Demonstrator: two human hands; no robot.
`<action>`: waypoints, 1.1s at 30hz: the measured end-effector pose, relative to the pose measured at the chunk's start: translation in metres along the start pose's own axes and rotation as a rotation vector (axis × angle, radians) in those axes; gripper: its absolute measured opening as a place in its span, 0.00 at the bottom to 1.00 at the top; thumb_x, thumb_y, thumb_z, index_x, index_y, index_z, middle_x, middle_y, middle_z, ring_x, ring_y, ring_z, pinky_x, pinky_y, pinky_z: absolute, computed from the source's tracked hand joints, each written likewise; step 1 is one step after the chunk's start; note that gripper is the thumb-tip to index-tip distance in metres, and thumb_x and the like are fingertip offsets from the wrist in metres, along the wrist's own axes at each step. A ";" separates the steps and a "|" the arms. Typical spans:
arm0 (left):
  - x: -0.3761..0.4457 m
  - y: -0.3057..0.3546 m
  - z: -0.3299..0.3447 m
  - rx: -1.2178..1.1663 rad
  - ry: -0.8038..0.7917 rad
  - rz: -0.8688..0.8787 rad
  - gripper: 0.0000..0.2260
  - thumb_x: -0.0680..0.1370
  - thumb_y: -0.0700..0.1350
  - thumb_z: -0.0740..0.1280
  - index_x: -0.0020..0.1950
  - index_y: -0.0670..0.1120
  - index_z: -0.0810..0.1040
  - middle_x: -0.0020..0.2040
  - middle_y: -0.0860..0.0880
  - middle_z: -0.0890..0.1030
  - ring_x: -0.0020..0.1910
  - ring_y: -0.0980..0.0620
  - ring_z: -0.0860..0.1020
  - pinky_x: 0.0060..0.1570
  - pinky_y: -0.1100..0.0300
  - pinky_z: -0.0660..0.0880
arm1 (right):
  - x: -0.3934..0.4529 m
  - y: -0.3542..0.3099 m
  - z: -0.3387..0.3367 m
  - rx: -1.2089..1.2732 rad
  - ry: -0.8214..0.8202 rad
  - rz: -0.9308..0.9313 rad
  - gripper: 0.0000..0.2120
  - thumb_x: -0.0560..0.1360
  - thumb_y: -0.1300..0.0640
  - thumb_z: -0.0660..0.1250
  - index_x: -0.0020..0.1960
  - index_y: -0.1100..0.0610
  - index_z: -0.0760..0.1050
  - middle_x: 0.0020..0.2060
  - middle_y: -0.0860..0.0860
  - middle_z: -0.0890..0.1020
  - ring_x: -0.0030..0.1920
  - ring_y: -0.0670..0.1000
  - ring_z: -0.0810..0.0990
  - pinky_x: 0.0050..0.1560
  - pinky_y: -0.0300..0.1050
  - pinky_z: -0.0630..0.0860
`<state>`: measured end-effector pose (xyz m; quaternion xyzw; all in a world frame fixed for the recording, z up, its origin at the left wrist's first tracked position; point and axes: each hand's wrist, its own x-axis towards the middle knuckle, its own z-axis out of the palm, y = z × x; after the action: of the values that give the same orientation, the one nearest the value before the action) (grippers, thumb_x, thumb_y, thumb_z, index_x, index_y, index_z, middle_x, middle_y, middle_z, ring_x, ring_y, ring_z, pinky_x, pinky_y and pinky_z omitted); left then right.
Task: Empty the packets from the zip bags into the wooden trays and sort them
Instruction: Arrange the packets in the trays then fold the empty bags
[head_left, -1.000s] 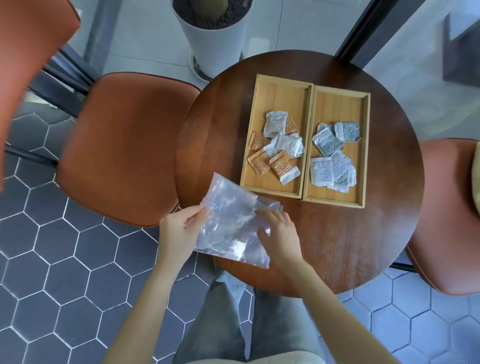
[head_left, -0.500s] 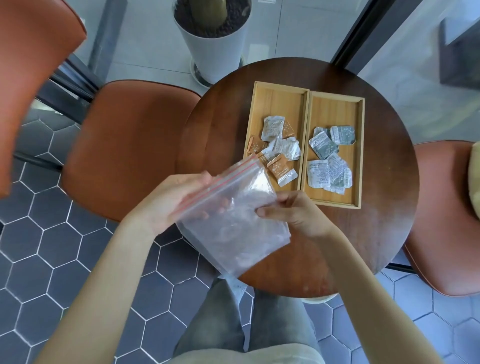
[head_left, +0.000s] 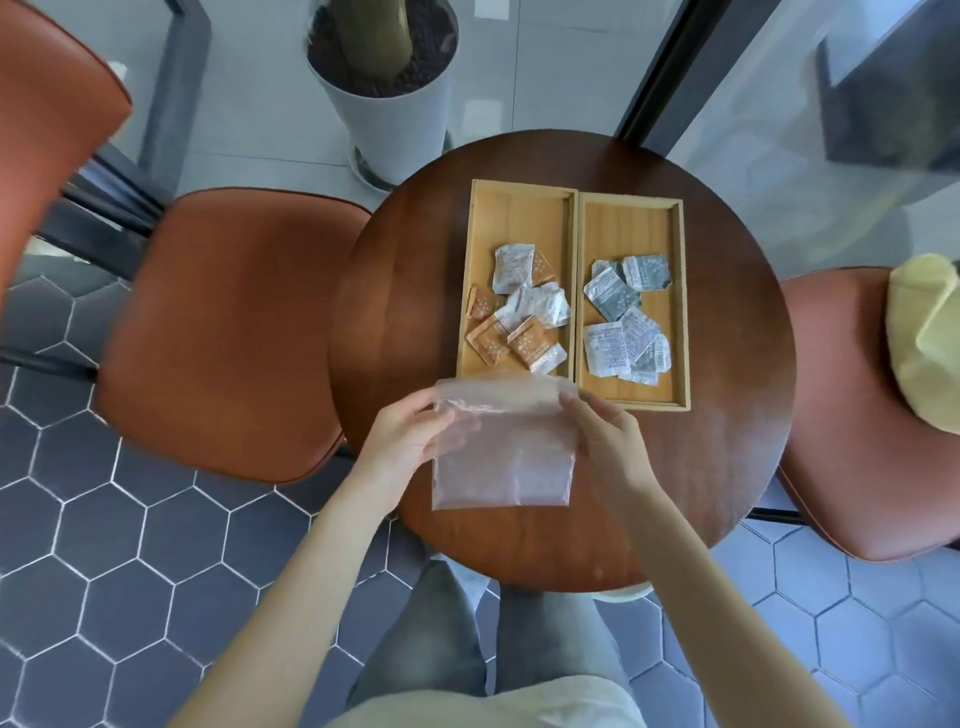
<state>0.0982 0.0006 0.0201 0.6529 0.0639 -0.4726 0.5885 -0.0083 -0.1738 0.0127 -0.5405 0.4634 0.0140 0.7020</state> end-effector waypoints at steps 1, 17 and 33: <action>0.000 0.002 0.001 0.036 0.017 0.001 0.18 0.76 0.42 0.64 0.66 0.48 0.70 0.57 0.45 0.81 0.54 0.48 0.81 0.57 0.55 0.77 | 0.000 0.000 -0.001 -0.022 0.029 0.002 0.15 0.73 0.55 0.68 0.58 0.55 0.77 0.45 0.54 0.82 0.47 0.53 0.80 0.55 0.52 0.75; -0.018 0.014 0.028 1.035 0.235 0.519 0.09 0.74 0.44 0.69 0.52 0.45 0.81 0.52 0.46 0.82 0.48 0.50 0.79 0.47 0.60 0.76 | -0.038 -0.009 -0.027 -0.803 0.207 -0.433 0.08 0.71 0.63 0.68 0.48 0.56 0.83 0.45 0.50 0.79 0.50 0.50 0.72 0.47 0.41 0.68; -0.063 -0.012 0.109 0.247 -0.360 -0.102 0.10 0.72 0.42 0.69 0.53 0.47 0.80 0.49 0.47 0.84 0.51 0.48 0.82 0.49 0.56 0.79 | -0.111 0.027 -0.132 0.220 0.054 -0.049 0.06 0.75 0.62 0.64 0.43 0.57 0.79 0.28 0.48 0.79 0.28 0.47 0.77 0.31 0.41 0.73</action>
<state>-0.0033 -0.0564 0.0706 0.6210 -0.0679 -0.6149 0.4814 -0.1699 -0.2113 0.0689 -0.4716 0.4674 -0.0686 0.7446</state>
